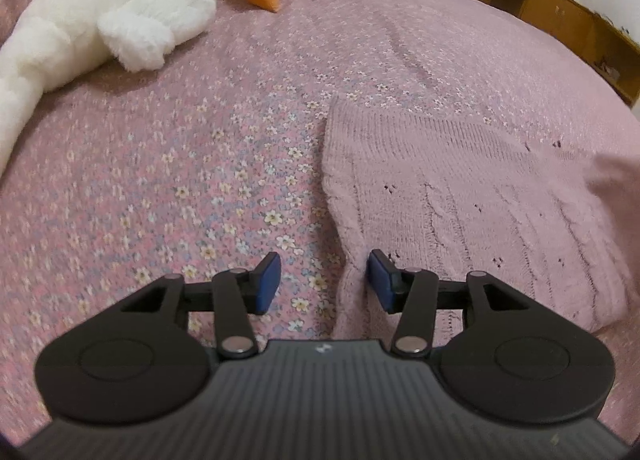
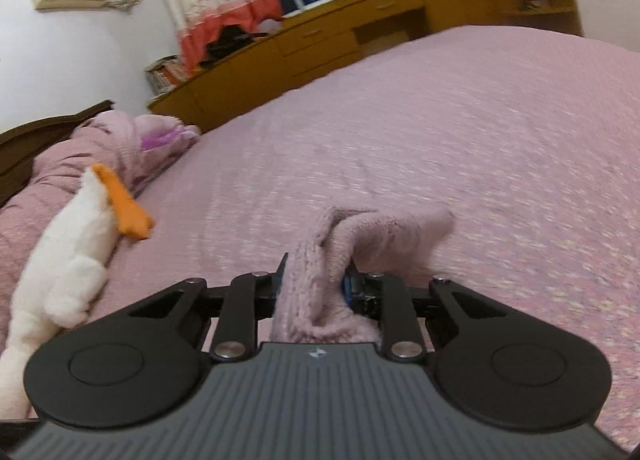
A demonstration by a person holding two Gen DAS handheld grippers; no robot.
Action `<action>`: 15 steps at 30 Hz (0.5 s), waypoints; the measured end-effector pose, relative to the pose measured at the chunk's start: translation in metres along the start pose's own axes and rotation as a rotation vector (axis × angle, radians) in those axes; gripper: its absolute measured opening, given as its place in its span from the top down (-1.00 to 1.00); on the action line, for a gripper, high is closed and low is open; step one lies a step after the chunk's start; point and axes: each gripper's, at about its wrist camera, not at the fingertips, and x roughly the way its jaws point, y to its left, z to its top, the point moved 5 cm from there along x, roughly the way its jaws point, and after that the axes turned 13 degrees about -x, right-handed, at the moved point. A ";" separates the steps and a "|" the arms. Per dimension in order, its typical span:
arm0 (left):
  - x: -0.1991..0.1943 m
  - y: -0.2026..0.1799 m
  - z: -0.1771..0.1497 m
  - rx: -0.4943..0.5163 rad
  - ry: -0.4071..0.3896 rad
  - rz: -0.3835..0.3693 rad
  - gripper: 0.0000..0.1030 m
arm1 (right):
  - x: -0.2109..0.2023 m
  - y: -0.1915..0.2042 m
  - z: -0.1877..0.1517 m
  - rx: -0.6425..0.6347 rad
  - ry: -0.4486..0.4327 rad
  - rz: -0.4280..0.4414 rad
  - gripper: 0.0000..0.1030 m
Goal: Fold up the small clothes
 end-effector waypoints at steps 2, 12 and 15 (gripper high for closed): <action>-0.001 0.001 0.003 0.009 -0.011 0.007 -0.01 | -0.004 0.023 0.008 -0.033 -0.002 0.015 0.53; -0.002 0.022 0.016 -0.096 -0.011 0.004 -0.02 | -0.015 0.168 -0.001 -0.163 -0.025 0.169 0.54; -0.001 0.025 0.018 -0.111 -0.017 0.025 0.02 | -0.003 0.215 -0.026 -0.241 0.007 0.213 0.54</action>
